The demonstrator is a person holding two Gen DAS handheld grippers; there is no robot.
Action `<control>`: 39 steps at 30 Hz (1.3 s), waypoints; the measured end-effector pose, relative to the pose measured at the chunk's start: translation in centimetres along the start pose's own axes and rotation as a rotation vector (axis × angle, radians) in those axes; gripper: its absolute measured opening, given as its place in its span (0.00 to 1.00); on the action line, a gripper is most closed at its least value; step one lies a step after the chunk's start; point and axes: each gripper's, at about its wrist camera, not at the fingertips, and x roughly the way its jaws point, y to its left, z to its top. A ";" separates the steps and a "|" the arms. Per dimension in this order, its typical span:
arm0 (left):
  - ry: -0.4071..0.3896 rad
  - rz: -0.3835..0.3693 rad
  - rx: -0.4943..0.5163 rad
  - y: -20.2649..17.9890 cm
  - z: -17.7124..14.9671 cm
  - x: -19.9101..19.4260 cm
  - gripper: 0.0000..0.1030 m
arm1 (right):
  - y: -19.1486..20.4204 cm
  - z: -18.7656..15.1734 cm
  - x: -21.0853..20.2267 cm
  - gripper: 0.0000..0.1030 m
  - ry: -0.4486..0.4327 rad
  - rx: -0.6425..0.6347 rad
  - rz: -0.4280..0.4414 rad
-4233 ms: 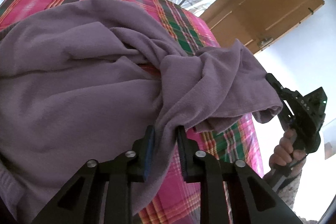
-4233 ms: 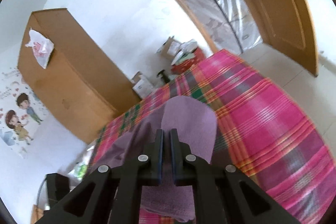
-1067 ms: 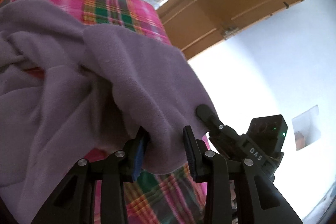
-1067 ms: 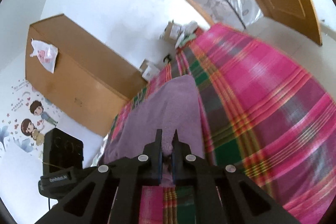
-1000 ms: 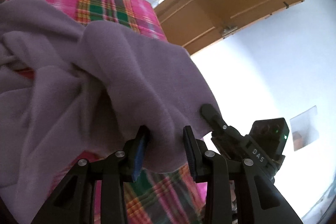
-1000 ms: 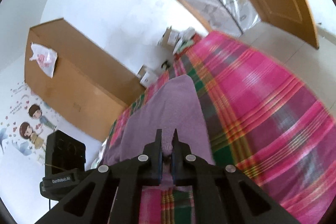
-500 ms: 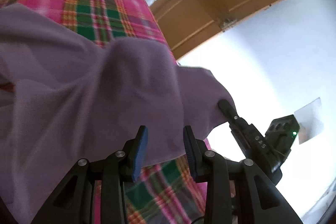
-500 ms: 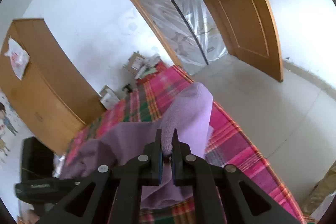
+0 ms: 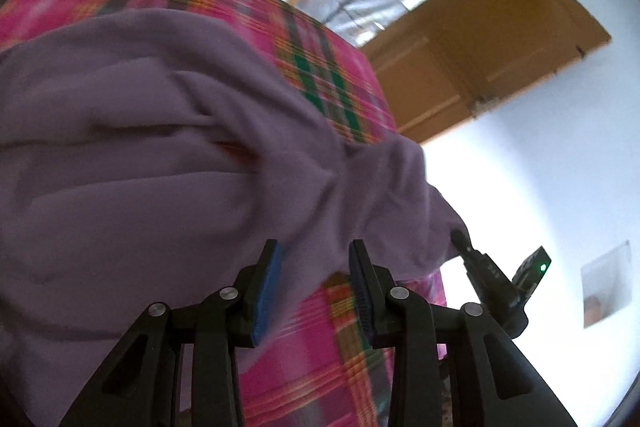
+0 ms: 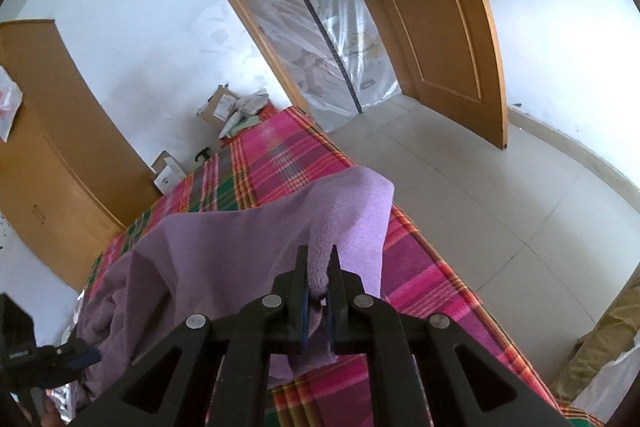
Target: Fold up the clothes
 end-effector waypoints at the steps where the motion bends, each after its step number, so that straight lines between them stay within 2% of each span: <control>1: -0.016 0.020 -0.009 0.7 0.0 -0.9 0.34 | 0.1 0.0 0.0 0.08 0.000 -0.001 -0.001; 7: -0.142 0.156 -0.099 5.4 -1.6 -8.1 0.34 | 0.8 -0.1 -1.2 0.13 -0.025 0.013 -0.029; 12: -0.200 0.227 -0.175 8.3 -3.5 -11.0 0.34 | 2.4 -0.4 -3.3 0.19 -0.088 0.003 -0.025; 19: -0.245 0.281 -0.260 10.8 -5.5 -12.4 0.34 | 6.1 -1.1 -5.1 0.24 -0.111 -0.036 0.065; 28: -0.248 0.299 -0.288 11.8 -6.8 -13.7 0.34 | 14.8 -4.6 -1.6 0.26 0.066 -0.231 0.242; 31: -0.257 0.284 -0.293 11.9 -6.6 -14.0 0.34 | 18.5 -6.1 -0.4 0.28 0.140 -0.311 0.299; 35: -0.257 0.276 -0.293 12.4 -6.3 -14.5 0.34 | 23.0 -9.1 0.9 0.29 0.248 -0.421 0.422; 39: -0.256 0.273 -0.322 13.5 -6.4 -14.9 0.34 | 27.7 -13.3 3.0 0.31 0.411 -0.484 0.550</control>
